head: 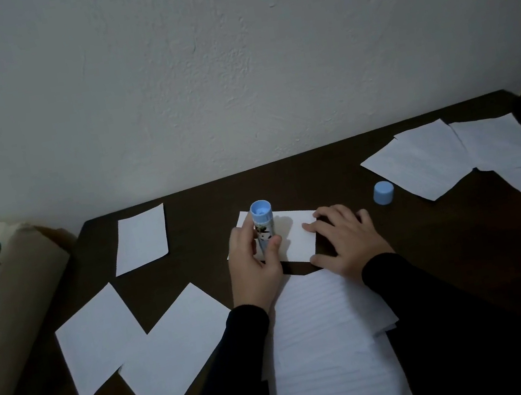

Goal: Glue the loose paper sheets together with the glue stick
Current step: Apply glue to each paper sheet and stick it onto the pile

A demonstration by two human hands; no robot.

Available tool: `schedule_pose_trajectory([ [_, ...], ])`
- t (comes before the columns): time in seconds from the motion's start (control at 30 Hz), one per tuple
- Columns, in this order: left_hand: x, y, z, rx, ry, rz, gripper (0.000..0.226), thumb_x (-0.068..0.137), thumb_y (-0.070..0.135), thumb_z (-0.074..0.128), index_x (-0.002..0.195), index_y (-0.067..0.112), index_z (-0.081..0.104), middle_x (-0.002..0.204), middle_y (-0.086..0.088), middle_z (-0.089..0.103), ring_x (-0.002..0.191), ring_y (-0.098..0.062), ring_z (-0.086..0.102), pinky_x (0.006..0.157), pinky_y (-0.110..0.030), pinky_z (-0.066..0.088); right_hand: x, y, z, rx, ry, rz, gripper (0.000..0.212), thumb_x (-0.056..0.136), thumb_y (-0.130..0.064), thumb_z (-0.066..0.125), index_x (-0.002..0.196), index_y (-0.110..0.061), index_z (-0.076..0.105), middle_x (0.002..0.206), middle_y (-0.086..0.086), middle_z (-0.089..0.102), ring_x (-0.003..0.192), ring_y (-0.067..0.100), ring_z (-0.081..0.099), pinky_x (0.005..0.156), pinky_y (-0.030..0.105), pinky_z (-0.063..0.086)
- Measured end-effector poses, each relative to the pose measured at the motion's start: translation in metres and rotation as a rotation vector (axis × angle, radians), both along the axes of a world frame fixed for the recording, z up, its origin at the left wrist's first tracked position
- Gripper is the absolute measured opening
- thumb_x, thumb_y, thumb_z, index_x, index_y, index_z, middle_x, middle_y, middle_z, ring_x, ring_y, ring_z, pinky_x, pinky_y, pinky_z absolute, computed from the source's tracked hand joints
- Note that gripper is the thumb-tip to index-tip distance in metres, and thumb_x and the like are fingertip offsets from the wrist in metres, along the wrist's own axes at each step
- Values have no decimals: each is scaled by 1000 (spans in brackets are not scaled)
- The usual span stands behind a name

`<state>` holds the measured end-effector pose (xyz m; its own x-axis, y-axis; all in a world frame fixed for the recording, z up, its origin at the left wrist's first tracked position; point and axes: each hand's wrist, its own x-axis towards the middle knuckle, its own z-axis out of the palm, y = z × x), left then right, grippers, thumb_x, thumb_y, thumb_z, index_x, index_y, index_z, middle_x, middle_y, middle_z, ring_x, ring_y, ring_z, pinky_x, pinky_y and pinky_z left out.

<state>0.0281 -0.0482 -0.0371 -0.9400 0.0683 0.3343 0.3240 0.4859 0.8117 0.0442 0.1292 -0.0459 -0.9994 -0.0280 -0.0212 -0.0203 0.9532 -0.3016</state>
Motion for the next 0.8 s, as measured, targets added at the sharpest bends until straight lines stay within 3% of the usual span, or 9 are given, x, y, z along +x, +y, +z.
schedule_pose_trajectory([
  [0.1, -1, -1, 1, 63, -28, 95, 45, 90, 15, 64, 130, 28, 49, 103, 8, 48, 96, 6, 50, 73, 0, 39, -1, 1, -1, -7, 5, 5, 61, 87, -54, 51, 143, -37, 34, 152, -8, 21, 141, 16, 12, 115, 53, 7],
  [0.27, -4, -4, 4, 223, -104, 247, 51, 91, 12, 64, 138, 23, 47, 105, 3, 46, 95, 2, 51, 73, 0, 39, 1, 2, -1, -26, 19, 15, 60, 87, -53, 52, 142, -36, 36, 150, -9, 23, 141, 14, 13, 114, 52, 7],
  [0.5, -9, -7, 0, 314, -127, 299, 55, 92, 13, 62, 142, 28, 43, 110, 2, 42, 95, 2, 50, 90, -19, 40, 1, 3, -1, -42, 36, 13, 59, 86, -53, 53, 141, -36, 38, 149, -10, 24, 139, 13, 14, 114, 50, 9],
  [0.67, -13, -11, -3, 401, -142, 366, 53, 94, 18, 60, 143, 27, 41, 119, 1, 46, 103, -5, 50, 82, -8, 40, 1, 3, -2, -36, 24, 10, 60, 86, -54, 53, 141, -37, 37, 150, -10, 23, 139, 13, 13, 114, 51, 7],
  [0.77, -14, -14, -5, 550, -157, 417, 53, 95, 23, 59, 144, 27, 39, 129, 1, 52, 119, -11, 51, 99, -28, 44, 1, 2, -2, -34, 19, 5, 60, 85, -54, 53, 141, -38, 37, 150, -10, 23, 140, 13, 12, 114, 51, 6],
  [0.8, -14, -13, -4, 605, -166, 432, 55, 95, 23, 58, 145, 27, 37, 131, 3, 52, 120, -10, 50, 99, -28, 43, 1, 2, -1, -32, 14, 6, 60, 86, -54, 53, 141, -37, 37, 150, -10, 23, 140, 13, 12, 114, 51, 6],
])
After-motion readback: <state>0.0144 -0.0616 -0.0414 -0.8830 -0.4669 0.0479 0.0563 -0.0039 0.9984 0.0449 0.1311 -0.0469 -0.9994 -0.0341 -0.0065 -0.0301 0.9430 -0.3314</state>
